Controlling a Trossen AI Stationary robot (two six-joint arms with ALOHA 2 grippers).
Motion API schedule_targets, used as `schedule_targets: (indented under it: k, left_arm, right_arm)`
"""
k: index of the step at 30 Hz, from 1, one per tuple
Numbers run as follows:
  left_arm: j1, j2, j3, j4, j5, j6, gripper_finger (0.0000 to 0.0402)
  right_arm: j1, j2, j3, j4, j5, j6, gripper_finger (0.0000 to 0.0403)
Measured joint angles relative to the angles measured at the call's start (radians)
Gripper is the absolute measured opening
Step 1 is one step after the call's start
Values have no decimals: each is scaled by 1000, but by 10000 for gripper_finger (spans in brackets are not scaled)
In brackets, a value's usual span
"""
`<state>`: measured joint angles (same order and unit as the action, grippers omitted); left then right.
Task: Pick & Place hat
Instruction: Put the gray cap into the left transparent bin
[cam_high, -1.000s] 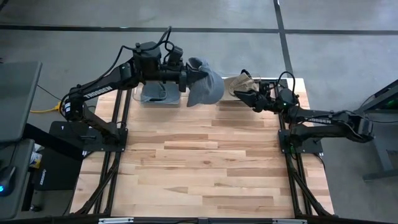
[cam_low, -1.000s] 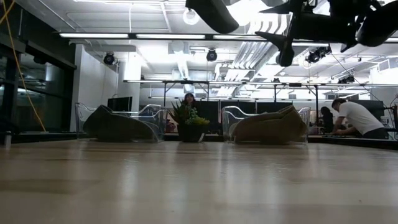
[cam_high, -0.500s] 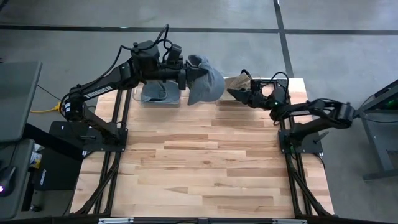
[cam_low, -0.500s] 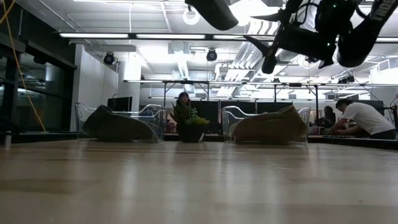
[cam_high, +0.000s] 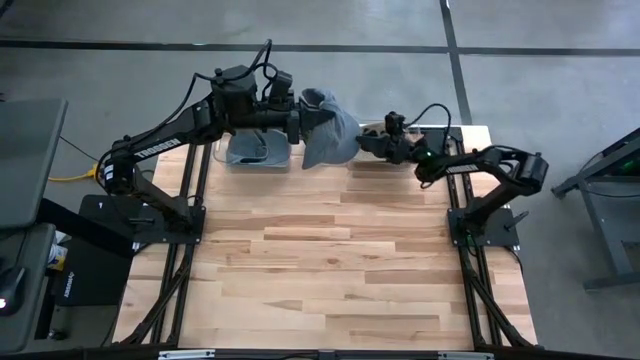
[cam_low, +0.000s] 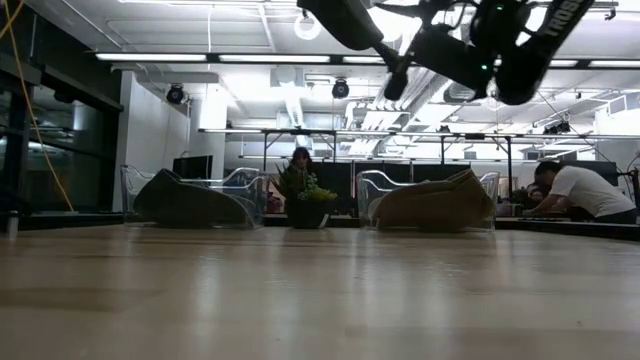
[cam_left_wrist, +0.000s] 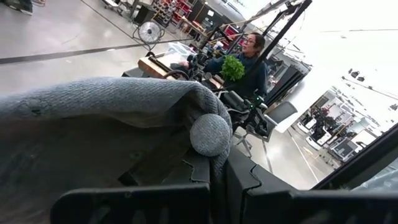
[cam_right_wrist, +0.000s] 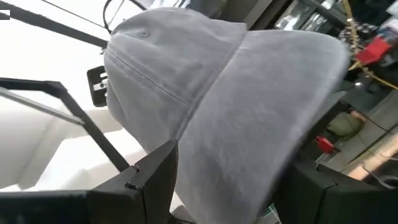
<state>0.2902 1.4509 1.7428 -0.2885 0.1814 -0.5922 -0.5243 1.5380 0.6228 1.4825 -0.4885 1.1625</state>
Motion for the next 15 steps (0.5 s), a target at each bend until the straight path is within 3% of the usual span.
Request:
schedule_targets:
  k: [10,15]
  left_arm:
    - [0,0,0,-3,-1,-15,0]
    - [0,0,0,-9,0,-19,0]
  right_arm:
    - [0,80,162,-38,-122,-15,217]
    - [0,78,187,-28,-169,-18,196]
